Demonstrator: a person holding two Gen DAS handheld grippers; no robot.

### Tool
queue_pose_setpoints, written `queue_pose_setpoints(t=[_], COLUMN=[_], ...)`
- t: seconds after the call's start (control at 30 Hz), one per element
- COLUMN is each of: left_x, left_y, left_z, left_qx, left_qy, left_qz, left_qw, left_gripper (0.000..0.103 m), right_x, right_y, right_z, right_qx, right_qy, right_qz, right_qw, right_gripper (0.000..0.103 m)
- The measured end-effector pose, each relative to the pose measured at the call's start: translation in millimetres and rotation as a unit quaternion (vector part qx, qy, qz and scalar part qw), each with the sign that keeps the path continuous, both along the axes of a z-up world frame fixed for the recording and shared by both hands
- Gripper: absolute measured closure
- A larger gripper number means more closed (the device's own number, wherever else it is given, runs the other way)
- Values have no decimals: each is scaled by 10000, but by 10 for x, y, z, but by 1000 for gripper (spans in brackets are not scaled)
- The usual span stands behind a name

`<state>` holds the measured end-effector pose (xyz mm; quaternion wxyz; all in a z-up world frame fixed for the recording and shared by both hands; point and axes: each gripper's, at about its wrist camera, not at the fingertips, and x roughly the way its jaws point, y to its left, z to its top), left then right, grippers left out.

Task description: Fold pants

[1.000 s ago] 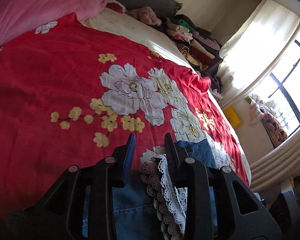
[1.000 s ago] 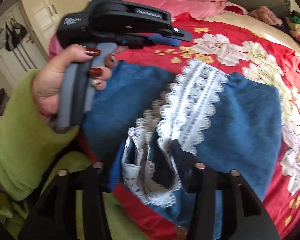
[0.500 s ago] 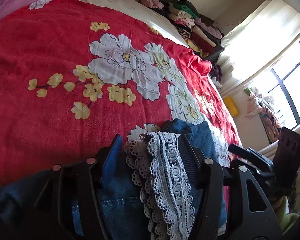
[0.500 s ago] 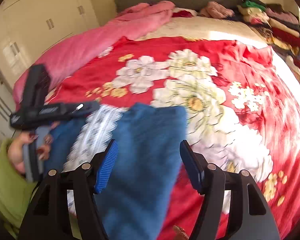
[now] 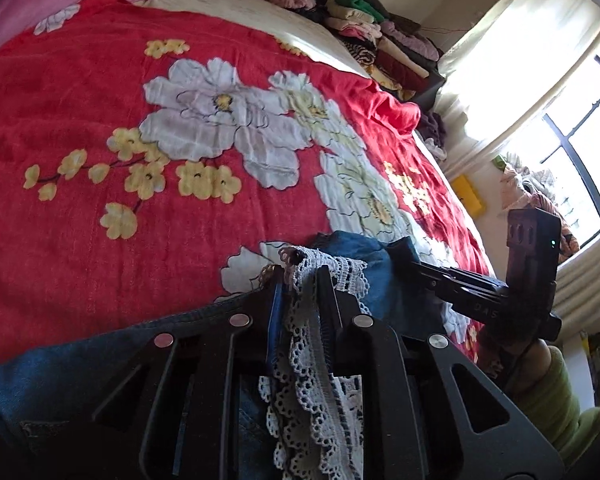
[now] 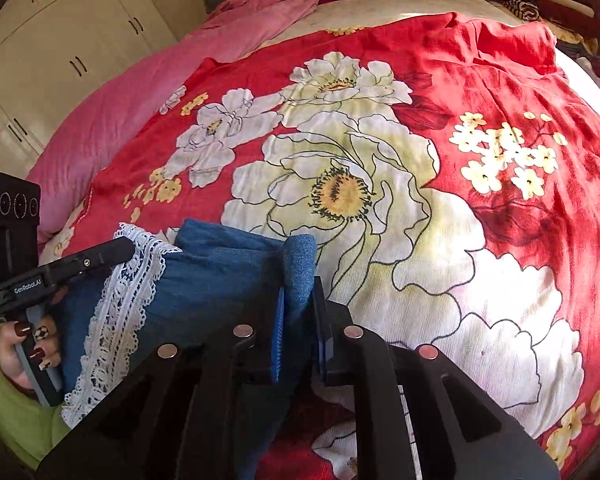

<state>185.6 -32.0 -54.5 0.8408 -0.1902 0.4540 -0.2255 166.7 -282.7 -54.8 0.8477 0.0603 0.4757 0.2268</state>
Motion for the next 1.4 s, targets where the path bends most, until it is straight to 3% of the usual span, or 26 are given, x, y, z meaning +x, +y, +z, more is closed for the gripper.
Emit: queue_pose_setpoints(t=[0.07, 0.1, 0.17, 0.3, 0.47, 0.7, 0.93, 1.2, 1.27, 1.4], left_x=[-27, -52, -114, -339, -735, -1345, -1658, -1588, -1585, -1616], left_y=[40, 59, 101, 175, 250, 239, 127, -215, -300, -239], left_z=[9, 35, 108, 276, 480, 490, 453, 132, 60, 137], left_qx=[86, 107, 199, 224, 381, 482, 314, 740, 853, 874], left_qy=[-14, -58, -148, -355, -562, -516, -332, 139, 150, 30], left_qz=[65, 81, 142, 159, 117, -170, -293, -446, -540, -546], left_qw=[9999, 9999, 9996, 9990, 9976, 9974, 9985, 9962, 9948, 9947], left_gripper=[85, 84, 74, 61, 47, 47, 50, 52, 86, 94], right_x=[-51, -83, -160, -445, -826, -1266, -1531, -1648, -1640, -1645], right_y=[24, 26, 8, -132, -238, -246, -50, -1, -3, 22], right_z=[47, 91, 191, 418, 543, 520, 388, 354, 330, 328], right_qx=[-155, -207, -269, -254, -325, -469, -564, -492, -455, -378], right_qy=[-96, -154, -299, -597, -686, -645, -607, -638, -603, -600], right_qz=[-38, -50, -91, -216, -141, 72, 451, 605, 605, 635], right_qw=[9998, 9997, 9991, 9977, 9970, 9968, 9955, 9949, 9953, 9955], right_gripper=[80, 69, 53, 42, 41, 41, 41, 41, 41, 41])
